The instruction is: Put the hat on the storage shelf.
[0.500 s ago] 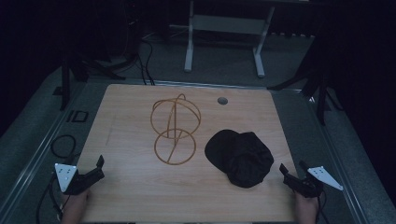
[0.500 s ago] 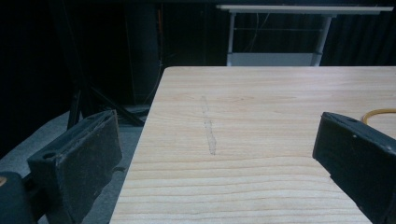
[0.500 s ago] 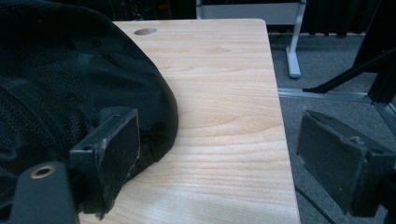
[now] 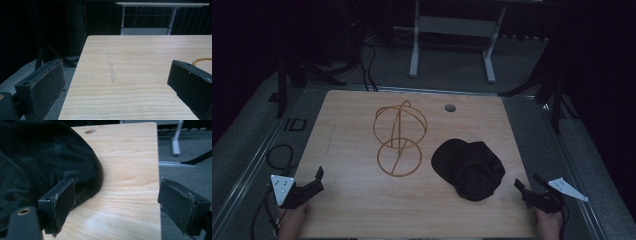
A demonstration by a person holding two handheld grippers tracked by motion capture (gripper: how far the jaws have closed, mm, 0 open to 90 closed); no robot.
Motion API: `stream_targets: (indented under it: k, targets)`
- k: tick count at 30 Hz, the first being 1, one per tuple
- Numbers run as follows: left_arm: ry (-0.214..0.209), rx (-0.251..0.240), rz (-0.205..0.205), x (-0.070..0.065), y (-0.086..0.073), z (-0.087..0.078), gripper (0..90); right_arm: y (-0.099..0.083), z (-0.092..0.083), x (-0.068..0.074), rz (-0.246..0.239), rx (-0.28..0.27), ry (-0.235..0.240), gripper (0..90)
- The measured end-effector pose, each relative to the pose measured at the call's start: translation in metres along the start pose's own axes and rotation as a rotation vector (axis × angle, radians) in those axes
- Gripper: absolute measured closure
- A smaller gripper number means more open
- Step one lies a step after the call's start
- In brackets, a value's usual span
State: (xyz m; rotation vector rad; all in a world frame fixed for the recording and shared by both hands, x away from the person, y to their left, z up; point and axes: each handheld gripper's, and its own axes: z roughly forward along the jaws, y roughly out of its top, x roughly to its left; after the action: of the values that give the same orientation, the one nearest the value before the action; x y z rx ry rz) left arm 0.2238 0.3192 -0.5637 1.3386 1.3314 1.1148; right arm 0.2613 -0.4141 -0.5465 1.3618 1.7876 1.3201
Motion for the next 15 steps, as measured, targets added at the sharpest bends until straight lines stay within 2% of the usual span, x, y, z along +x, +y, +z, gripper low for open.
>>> stream_targets:
  k: [3,6,9,10,11,15]
  targets:
    - [0.0,0.003,-0.003,0.0,0.0,0.0,1.8,0.011,-0.005,0.002,0.003,-0.009,0.05,13.5]
    - [-0.002,0.004,0.0,0.0,0.0,0.0,1.8,0.021,-0.005,0.006,-0.023,0.0,0.055,14.1]
    - [-0.004,0.003,0.001,0.0,0.0,0.0,1.8,0.031,-0.003,0.011,-0.074,0.04,0.036,14.3]
    - [-0.004,0.003,0.001,0.0,0.0,0.0,1.8,0.033,-0.002,0.012,-0.07,0.049,0.053,14.3]
    - [-0.006,0.003,0.001,0.0,0.0,0.0,1.8,0.037,0.0,0.012,-0.063,0.057,0.094,14.3]
    - [-0.009,0.004,0.002,0.0,0.0,0.0,1.8,0.046,0.008,0.019,-0.063,0.09,0.175,13.2]
